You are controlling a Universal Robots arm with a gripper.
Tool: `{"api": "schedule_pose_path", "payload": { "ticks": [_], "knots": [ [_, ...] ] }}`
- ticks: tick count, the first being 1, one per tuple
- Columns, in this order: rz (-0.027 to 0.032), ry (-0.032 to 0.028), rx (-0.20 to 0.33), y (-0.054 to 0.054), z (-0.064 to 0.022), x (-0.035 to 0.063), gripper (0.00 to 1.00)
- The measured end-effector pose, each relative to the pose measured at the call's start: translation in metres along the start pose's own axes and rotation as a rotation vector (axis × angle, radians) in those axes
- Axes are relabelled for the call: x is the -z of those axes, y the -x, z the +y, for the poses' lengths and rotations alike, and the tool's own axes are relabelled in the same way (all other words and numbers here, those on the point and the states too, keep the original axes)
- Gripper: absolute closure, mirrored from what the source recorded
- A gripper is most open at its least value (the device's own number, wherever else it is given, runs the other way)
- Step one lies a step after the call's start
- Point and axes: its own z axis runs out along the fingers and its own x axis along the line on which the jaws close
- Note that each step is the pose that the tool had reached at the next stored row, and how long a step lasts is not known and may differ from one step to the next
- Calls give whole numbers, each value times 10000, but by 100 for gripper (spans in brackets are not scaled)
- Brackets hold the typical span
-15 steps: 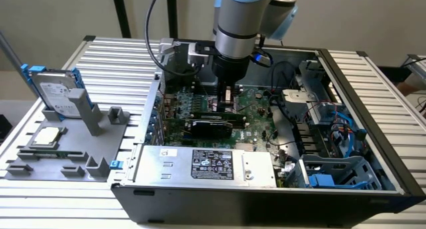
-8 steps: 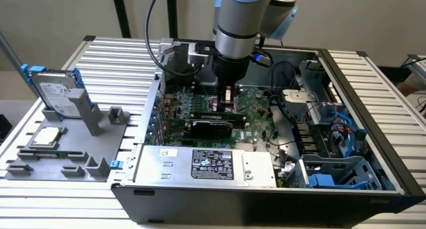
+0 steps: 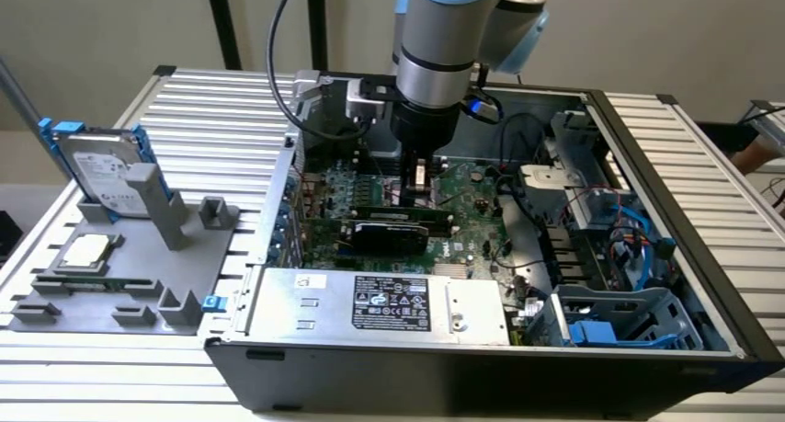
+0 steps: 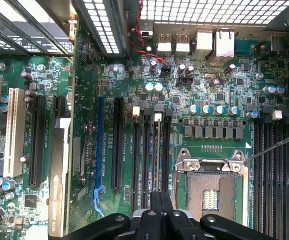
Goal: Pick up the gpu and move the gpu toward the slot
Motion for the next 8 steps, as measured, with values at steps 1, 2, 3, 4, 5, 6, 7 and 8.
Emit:
{"api": "schedule_pose_path", "payload": {
  "ticks": [1,2,3,4,5,6,7,8],
  "knots": [
    [0,0,1,0,0,0,89],
    [0,0,1,0,0,0,89],
    [0,0,0,0,0,0,89],
    [0,0,0,0,0,0,89],
    [1,0,0,0,0,0,89],
    [0,0,0,0,0,0,89],
    [0,0,1,0,0,0,89],
    [0,0,1,0,0,0,89]
  ]
}}
